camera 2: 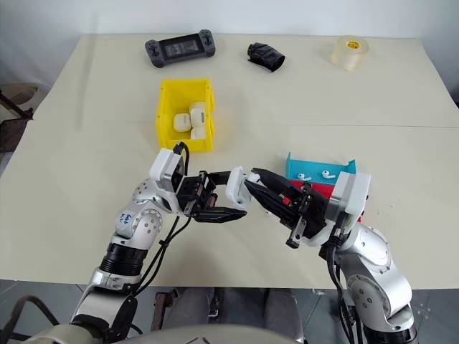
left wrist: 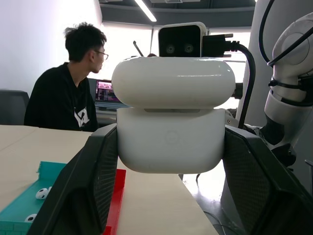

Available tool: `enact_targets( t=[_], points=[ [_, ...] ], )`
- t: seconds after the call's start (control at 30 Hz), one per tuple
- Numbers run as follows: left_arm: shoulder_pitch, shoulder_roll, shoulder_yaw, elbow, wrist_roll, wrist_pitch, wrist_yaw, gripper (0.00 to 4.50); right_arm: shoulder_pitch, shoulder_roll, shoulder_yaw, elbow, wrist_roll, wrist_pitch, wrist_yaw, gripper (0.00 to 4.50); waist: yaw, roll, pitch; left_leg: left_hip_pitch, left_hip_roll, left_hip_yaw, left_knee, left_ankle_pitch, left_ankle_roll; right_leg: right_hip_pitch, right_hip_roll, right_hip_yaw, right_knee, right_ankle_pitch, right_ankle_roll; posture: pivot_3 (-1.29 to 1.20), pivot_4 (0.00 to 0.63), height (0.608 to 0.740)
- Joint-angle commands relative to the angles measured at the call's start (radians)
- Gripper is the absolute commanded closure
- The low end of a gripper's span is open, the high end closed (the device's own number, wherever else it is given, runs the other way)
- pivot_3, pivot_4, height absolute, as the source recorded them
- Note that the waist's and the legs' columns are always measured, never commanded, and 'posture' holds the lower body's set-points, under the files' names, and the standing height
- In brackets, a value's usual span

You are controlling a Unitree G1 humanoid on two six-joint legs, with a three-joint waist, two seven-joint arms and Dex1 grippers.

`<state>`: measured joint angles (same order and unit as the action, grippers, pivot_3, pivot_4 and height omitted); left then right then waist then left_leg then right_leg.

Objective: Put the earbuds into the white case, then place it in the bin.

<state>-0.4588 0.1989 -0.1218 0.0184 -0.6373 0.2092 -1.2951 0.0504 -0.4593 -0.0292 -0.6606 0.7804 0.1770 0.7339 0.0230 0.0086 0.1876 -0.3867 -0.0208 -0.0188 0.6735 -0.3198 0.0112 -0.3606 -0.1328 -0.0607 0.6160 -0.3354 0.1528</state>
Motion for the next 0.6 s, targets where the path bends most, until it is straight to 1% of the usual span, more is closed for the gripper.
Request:
enact_targets(
  t=[0.03,0.13,0.23,0.6],
  points=[
    [-0.006,-0.004,0.056,-0.027,-0.032,-0.037,0.010,1.71,0.018,-0.026,-0.017,0.012,-0.016,0.012,0.018,3.98,0.000,0.000,0.000,0.000,0.000,0.000,0.000,0.000,0.000,0.000,0.000,0.000,0.000,0.000,0.000,0.00,0.150,0.740],
    [-0.007,-0.004,0.055,-0.026,-0.031,-0.041,0.009,1.71,0.012,-0.042,-0.013,0.010,-0.017,0.019,0.029,3.98,0.000,0.000,0.000,0.000,0.000,0.000,0.000,0.000,0.000,0.000,0.000,0.000,0.000,0.000,0.000,0.00,0.150,0.740],
    [-0.009,-0.003,0.056,-0.022,-0.031,-0.041,0.007,1.71,-0.006,-0.069,-0.001,0.011,-0.056,0.006,0.049,3.98,0.000,0.000,0.000,0.000,0.000,0.000,0.000,0.000,0.000,0.000,0.000,0.000,-0.001,0.000,0.000,0.00,0.150,0.740],
    [-0.004,-0.005,0.055,-0.026,-0.032,-0.042,0.005,1.71,-0.066,-0.023,0.035,0.047,-0.115,-0.030,0.020,3.98,0.000,0.000,0.000,0.000,0.000,0.000,0.000,0.000,0.000,0.000,0.000,0.000,-0.001,0.000,0.000,0.00,0.150,0.740]
  ],
)
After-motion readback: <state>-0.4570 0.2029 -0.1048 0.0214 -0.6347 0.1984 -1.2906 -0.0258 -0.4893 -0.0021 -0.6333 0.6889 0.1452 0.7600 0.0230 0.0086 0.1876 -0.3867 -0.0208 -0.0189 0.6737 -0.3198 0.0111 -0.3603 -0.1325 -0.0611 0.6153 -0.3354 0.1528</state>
